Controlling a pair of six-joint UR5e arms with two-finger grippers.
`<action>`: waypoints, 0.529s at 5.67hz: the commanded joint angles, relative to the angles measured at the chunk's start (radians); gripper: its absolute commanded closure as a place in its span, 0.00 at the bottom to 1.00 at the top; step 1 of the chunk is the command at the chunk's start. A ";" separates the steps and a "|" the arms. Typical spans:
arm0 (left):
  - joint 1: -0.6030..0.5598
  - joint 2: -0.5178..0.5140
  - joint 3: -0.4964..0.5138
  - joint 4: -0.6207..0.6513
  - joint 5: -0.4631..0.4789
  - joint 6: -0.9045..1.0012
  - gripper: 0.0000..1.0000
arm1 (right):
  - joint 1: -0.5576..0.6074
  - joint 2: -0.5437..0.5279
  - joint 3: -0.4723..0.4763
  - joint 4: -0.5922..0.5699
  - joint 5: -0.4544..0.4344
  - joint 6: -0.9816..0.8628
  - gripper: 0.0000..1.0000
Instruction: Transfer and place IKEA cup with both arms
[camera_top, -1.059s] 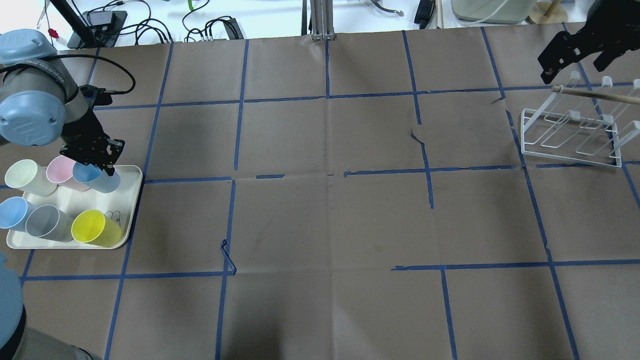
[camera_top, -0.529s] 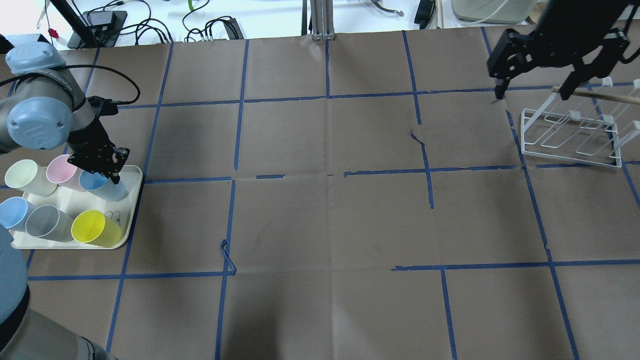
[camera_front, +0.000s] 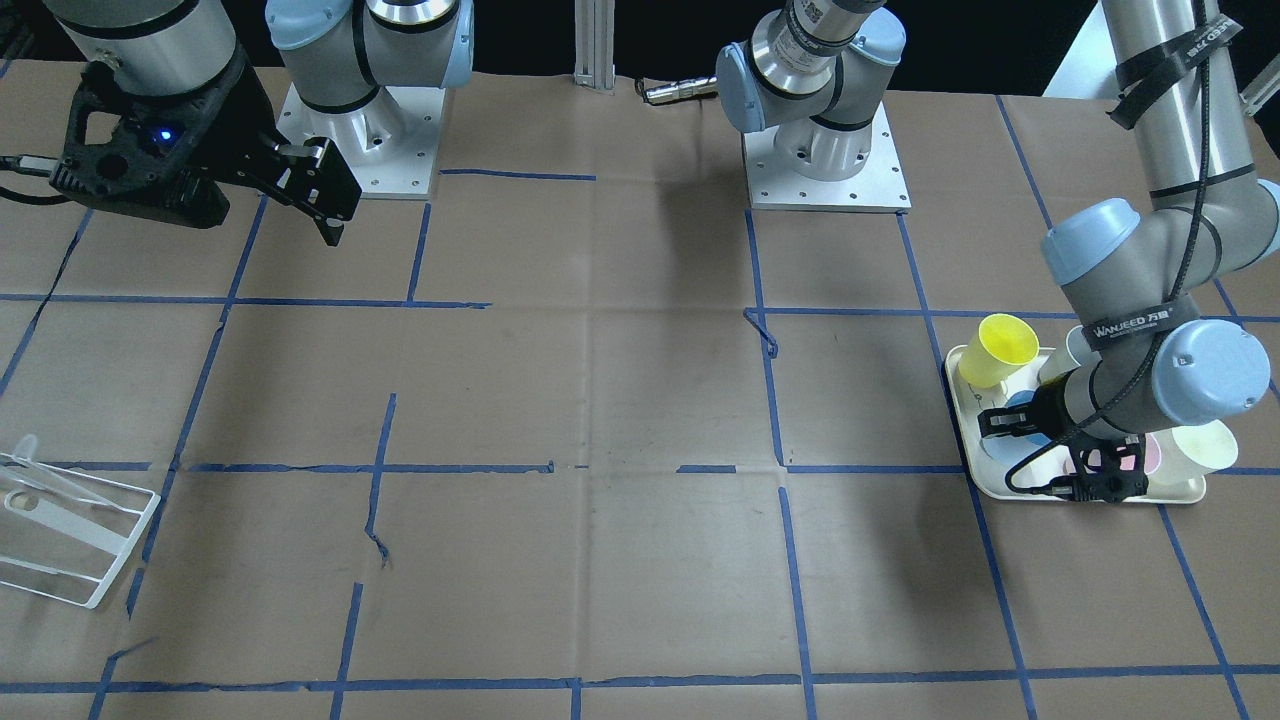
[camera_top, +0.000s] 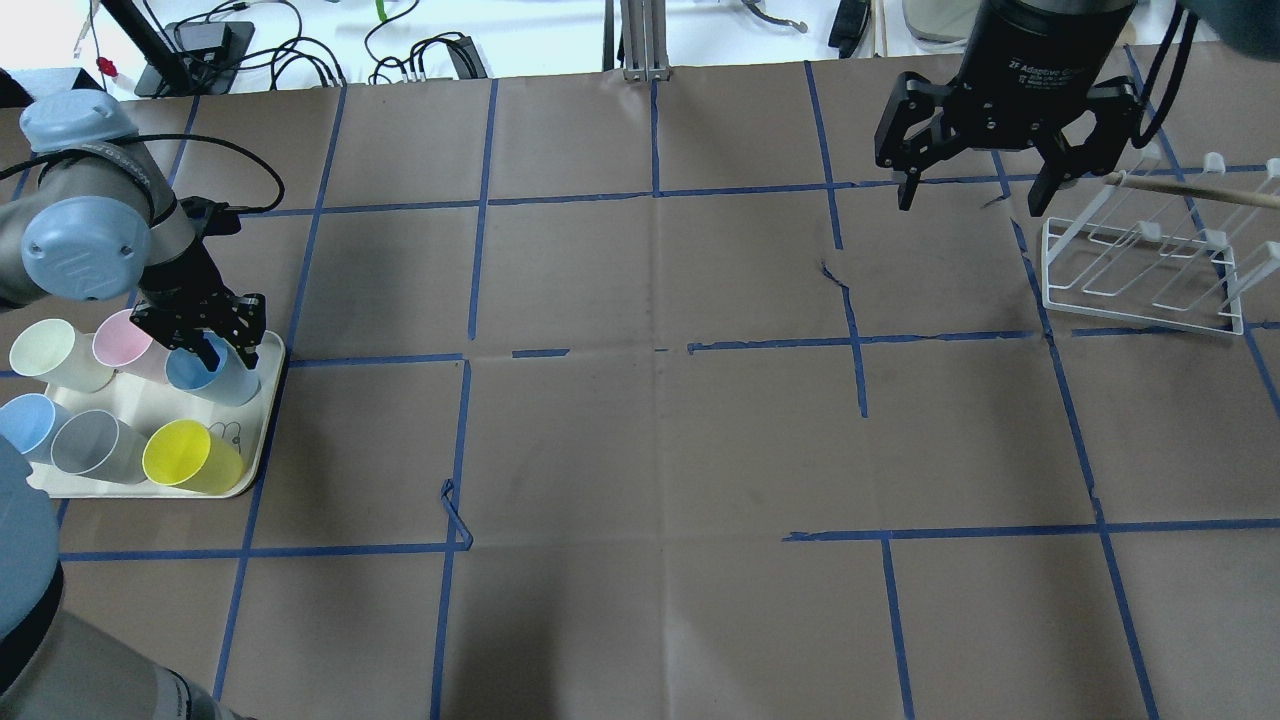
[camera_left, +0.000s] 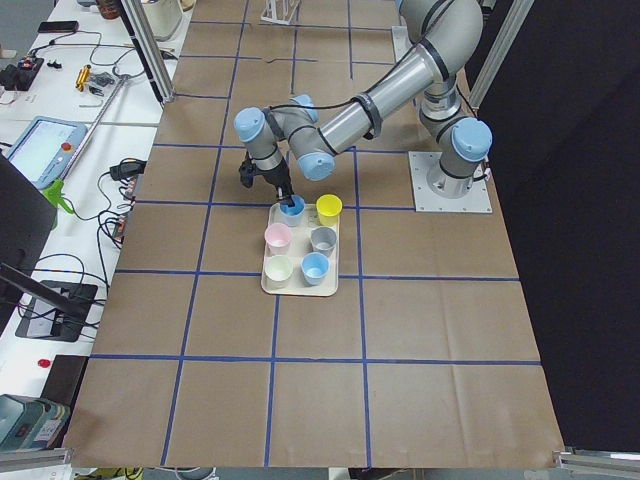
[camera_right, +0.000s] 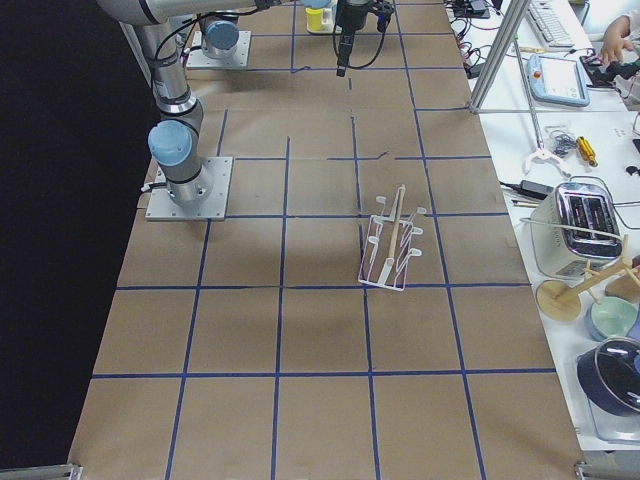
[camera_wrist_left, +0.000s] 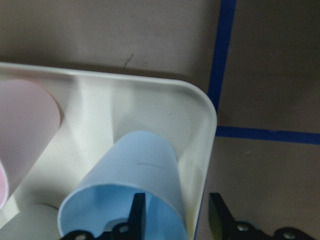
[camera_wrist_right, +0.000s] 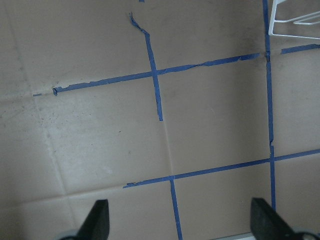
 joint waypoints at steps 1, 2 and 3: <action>-0.018 0.029 0.015 -0.018 0.003 -0.006 0.02 | -0.023 0.000 0.008 -0.011 0.003 0.000 0.00; -0.031 0.089 0.028 -0.103 -0.005 -0.010 0.02 | -0.023 -0.001 0.008 -0.011 0.015 0.001 0.00; -0.101 0.193 0.029 -0.195 -0.013 -0.035 0.02 | -0.023 0.000 0.008 -0.013 0.047 -0.002 0.00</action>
